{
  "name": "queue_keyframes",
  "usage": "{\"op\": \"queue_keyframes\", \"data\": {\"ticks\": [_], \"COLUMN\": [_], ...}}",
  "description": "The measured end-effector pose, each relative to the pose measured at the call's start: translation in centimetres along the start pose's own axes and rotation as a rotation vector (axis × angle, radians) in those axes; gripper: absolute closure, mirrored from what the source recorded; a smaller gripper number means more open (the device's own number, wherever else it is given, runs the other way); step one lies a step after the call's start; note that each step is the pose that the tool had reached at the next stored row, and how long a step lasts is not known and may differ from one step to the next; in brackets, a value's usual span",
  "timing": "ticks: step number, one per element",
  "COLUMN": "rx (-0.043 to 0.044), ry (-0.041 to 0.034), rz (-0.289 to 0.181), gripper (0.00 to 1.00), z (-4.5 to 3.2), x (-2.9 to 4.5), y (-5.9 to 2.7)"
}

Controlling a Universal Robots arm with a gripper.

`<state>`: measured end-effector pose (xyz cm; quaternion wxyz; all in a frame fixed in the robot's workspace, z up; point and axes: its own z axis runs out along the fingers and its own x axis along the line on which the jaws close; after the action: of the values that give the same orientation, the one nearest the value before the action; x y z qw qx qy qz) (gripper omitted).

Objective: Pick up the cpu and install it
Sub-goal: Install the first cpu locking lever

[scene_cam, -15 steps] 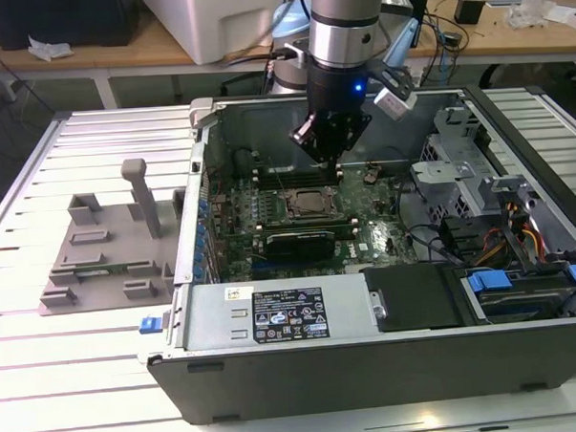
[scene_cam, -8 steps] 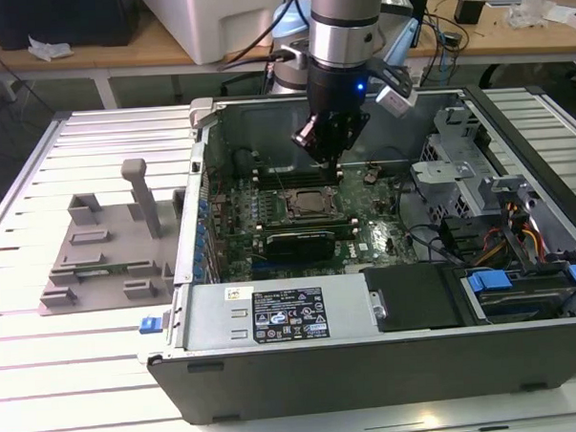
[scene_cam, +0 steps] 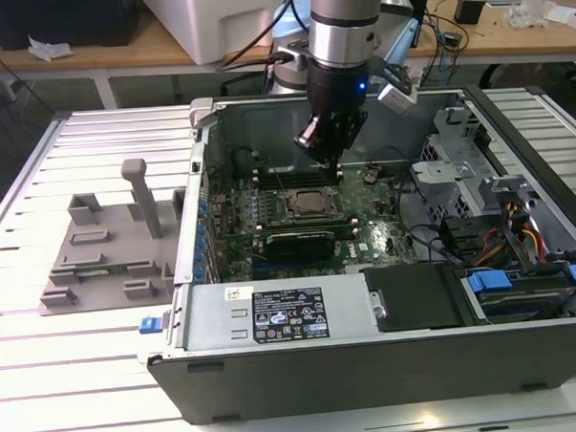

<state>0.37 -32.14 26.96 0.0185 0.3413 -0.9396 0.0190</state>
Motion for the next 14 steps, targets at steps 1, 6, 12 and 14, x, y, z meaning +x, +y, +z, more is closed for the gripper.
{"op": "queue_keyframes", "data": {"ticks": [1,6,12,14], "rx": [0.0004,0.005,0.0083,0.0079], "ry": [-0.0002,-0.0024,-0.0043,-0.0035], "rz": [-0.009,-0.104,-0.176,-0.16], "gripper": [0.89,0.89,0.89,0.89], "z": [0.0,0.0,0.0,0.0], "x": [0.0,0.0,0.0,0.0], "y": [0.0,0.0,0.0,0.0]}}
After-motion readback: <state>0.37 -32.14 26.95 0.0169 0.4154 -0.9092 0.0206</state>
